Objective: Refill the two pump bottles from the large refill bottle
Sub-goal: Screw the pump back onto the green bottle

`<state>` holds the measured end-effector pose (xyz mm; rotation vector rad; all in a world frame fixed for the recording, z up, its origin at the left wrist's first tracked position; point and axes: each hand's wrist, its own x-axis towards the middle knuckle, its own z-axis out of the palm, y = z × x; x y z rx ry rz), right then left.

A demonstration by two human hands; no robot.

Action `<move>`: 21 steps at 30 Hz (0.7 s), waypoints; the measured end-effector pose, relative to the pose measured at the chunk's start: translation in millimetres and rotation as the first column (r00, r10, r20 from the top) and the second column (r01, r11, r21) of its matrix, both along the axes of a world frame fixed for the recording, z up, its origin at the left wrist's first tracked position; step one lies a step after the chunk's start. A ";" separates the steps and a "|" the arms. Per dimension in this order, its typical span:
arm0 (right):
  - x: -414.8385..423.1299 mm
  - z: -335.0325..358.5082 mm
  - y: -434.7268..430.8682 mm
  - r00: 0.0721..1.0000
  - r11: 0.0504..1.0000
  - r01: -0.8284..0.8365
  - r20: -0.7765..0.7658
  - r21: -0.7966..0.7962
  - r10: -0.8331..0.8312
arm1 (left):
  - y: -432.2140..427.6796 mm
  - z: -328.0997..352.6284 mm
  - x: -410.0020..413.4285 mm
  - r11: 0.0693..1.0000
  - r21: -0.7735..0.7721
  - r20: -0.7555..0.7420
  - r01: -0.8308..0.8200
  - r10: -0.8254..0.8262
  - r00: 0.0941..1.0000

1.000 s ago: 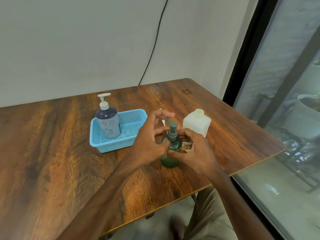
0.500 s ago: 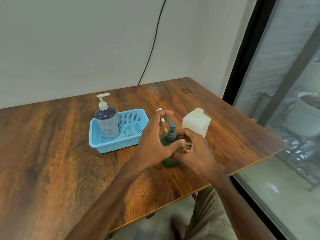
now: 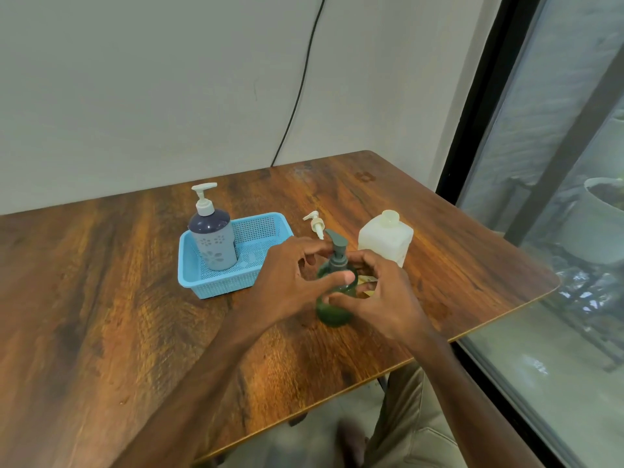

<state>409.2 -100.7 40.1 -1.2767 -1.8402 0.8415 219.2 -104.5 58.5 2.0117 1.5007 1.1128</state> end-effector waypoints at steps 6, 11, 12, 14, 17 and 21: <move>1.8 4.2 -2.0 1.000 1.000 -0.009 0.008 0.021 0.009 | 0.7 -2.6 11.0 0.999 0.044 0.062 0.004 -0.006 0.998; -0.2 9.3 -0.9 0.998 1.000 -0.003 0.068 0.013 0.002 | 16.2 5.8 -5.2 0.971 -0.010 0.063 0.241 -0.240 0.969; -0.4 9.5 -0.8 0.998 1.000 -0.001 0.068 0.009 0.001 | 18.2 7.7 -6.7 0.959 -0.020 0.087 0.282 -0.279 0.956; -0.8 7.7 -1.1 0.998 1.000 0.006 0.065 0.000 -0.006 | 19.8 10.1 -7.8 0.947 -0.037 0.119 0.320 -0.314 0.942; -5.5 3.6 -10.6 0.997 0.999 0.039 0.066 0.002 -0.039 | 14.8 0.9 -7.6 0.982 0.013 0.057 0.191 -0.191 0.980; -20.2 -2.0 -26.7 0.996 0.995 0.072 0.045 0.071 -0.076 | -7.0 -11.1 -16.5 0.999 0.028 -0.021 0.024 -0.024 0.999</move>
